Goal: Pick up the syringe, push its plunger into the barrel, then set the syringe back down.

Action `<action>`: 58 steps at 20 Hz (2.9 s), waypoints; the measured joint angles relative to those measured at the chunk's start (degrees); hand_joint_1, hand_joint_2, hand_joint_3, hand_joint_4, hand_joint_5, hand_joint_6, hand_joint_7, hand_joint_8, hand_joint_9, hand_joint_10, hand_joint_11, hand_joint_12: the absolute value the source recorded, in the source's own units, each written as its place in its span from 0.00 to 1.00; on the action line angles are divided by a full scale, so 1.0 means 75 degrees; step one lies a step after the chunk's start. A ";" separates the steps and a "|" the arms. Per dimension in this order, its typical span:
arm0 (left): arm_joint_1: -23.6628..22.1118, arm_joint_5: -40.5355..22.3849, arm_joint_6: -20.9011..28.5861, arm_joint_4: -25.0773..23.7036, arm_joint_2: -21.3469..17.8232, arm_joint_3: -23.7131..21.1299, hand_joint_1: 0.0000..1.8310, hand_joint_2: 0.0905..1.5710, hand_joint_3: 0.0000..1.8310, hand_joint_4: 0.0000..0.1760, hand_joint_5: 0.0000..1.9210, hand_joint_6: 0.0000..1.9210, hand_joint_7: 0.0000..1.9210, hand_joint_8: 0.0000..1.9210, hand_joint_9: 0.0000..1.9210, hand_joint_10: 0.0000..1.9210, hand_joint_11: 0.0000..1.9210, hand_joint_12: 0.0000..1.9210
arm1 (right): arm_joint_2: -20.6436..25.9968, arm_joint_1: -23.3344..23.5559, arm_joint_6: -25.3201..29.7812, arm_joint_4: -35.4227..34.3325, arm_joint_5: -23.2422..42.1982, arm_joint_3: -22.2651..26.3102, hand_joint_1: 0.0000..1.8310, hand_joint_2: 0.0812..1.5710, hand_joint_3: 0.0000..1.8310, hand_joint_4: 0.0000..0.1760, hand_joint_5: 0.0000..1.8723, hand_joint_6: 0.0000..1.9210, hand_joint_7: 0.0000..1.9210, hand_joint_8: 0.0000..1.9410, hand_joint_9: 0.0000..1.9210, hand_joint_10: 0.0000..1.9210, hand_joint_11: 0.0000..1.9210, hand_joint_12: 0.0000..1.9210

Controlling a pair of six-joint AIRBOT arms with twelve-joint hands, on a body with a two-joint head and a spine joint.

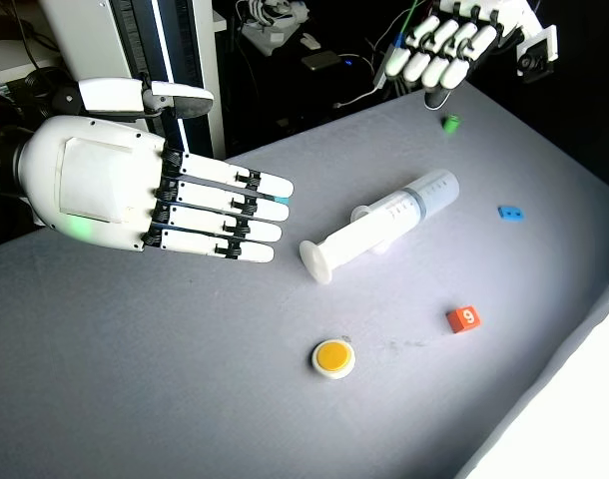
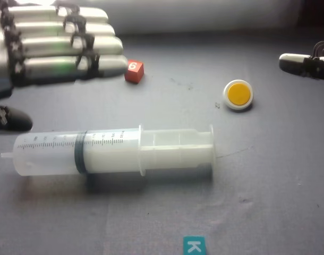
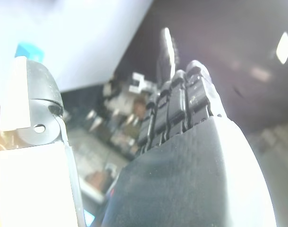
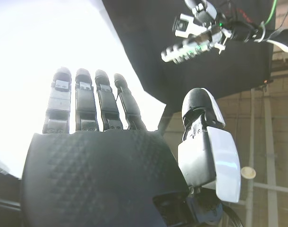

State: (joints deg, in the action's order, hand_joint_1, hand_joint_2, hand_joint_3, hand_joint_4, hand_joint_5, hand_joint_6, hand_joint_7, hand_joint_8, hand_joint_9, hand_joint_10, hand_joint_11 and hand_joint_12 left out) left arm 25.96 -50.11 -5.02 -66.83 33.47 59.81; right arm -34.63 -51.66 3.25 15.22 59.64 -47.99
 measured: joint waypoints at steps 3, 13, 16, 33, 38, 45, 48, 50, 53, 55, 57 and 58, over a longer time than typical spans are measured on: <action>-0.0216 0.2326 -0.0009 0.1545 -0.0055 -0.0618 0.68 0.61 0.00 0.00 0.00 0.00 0.00 0.00 0.00 0.00 0.00 0.00 | 0.0000 0.0000 0.0000 -0.0006 0.0052 0.0000 0.00 0.78 0.00 0.00 0.06 0.00 0.05 0.00 0.04 0.00 0.00 0.15; -0.0557 0.7326 0.0146 0.4625 -0.0006 -0.1408 0.69 0.57 0.00 0.00 0.00 0.00 0.00 0.00 0.00 0.00 0.00 0.00 | 0.0000 0.0000 -0.0009 -0.0035 0.0111 -0.0003 0.00 0.80 0.00 0.00 0.06 0.00 0.06 0.00 0.04 0.00 0.00 0.17; -0.0562 0.8137 0.0154 0.5292 0.0122 -0.1387 0.67 0.58 0.00 0.00 0.00 0.00 0.00 0.00 0.00 0.00 0.00 0.00 | 0.0000 0.0000 -0.0009 -0.0035 0.0128 -0.0003 0.00 0.80 0.00 0.00 0.06 0.00 0.06 0.00 0.04 0.01 0.00 0.16; -0.0868 1.0407 0.0175 0.6073 0.0822 -0.1658 0.70 0.60 0.00 0.00 0.00 0.00 0.00 0.00 0.00 0.00 0.00 0.00 | -0.0003 0.0003 -0.0032 -0.0338 0.0178 -0.0032 0.00 0.83 0.00 0.00 0.06 0.00 0.04 0.00 0.02 0.00 0.00 0.07; -0.0612 1.0319 0.0192 0.5455 0.1329 -0.1539 0.69 0.60 0.00 0.00 0.00 0.00 0.00 0.00 0.00 0.00 0.00 0.00 | -0.0035 0.0044 -0.0035 -0.0513 0.0149 -0.0032 0.00 0.84 0.00 0.00 0.06 0.00 0.04 0.00 0.02 0.00 0.00 0.05; -0.0175 1.0206 0.0195 0.5421 0.1903 -0.1186 0.71 0.60 0.00 0.00 0.00 0.00 0.00 0.00 0.00 0.00 0.00 0.00 | -0.0032 0.0041 -0.0035 -0.0516 0.0117 -0.0032 0.00 0.84 0.00 0.00 0.06 0.00 0.05 0.00 0.03 0.00 0.00 0.09; -0.0079 1.0214 0.0195 0.5409 0.2192 -0.0898 0.70 0.61 0.00 0.00 0.00 0.00 0.00 0.00 0.00 0.00 0.00 0.00 | -0.0035 0.0044 -0.0035 -0.0513 0.0119 -0.0032 0.00 0.84 0.00 0.00 0.06 0.00 0.04 0.00 0.02 0.00 0.00 0.11; 0.0000 1.0159 0.0195 0.5397 0.2396 -0.0699 0.71 0.60 0.00 0.00 0.00 0.00 0.00 0.00 0.00 0.00 0.00 0.00 | -0.0035 0.0055 -0.0035 -0.0507 0.0128 -0.0032 0.00 0.84 0.00 0.00 0.07 0.00 0.06 0.00 0.03 0.00 0.00 0.16; 0.0052 1.0182 0.0198 0.5531 0.2669 -0.0490 0.72 0.60 0.00 0.00 0.00 0.00 0.00 0.00 0.00 0.00 0.00 0.00 | -0.0035 0.0055 -0.0035 -0.0510 0.0125 -0.0032 0.00 0.84 0.00 0.00 0.08 0.00 0.08 0.00 0.06 0.01 0.00 0.25; 0.0085 1.0156 0.0198 0.5659 0.2806 -0.0370 0.72 0.60 0.00 0.00 0.00 0.00 0.00 0.00 0.00 0.00 0.00 0.00 | -0.0050 0.0055 -0.0035 -0.0513 0.0131 -0.0032 0.00 0.84 0.00 0.00 0.06 0.00 0.06 0.00 0.04 0.00 0.00 0.22; 0.0169 1.0177 0.0204 0.5689 0.2970 -0.0227 0.73 0.60 0.00 0.00 0.00 0.00 0.00 0.00 0.00 0.00 0.01 0.00 | -0.0064 0.0055 -0.0035 -0.0513 0.0125 -0.0032 0.00 0.84 0.00 0.00 0.06 0.00 0.06 0.00 0.04 0.00 0.00 0.22; 0.0189 1.0180 0.0198 0.5686 0.3016 -0.0207 0.73 0.60 0.00 0.00 0.00 0.00 0.00 0.00 0.00 0.00 0.01 0.00 | -0.0064 0.0055 -0.0035 -0.0519 0.0128 -0.0032 0.00 0.84 0.00 0.00 0.06 0.00 0.06 0.00 0.04 0.00 0.00 0.21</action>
State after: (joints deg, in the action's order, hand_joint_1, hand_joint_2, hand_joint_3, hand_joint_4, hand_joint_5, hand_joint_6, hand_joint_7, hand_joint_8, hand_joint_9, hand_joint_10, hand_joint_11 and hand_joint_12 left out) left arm 27.38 26.24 -3.53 -24.18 56.10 58.26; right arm -35.11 -51.24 2.98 11.33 60.60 -48.23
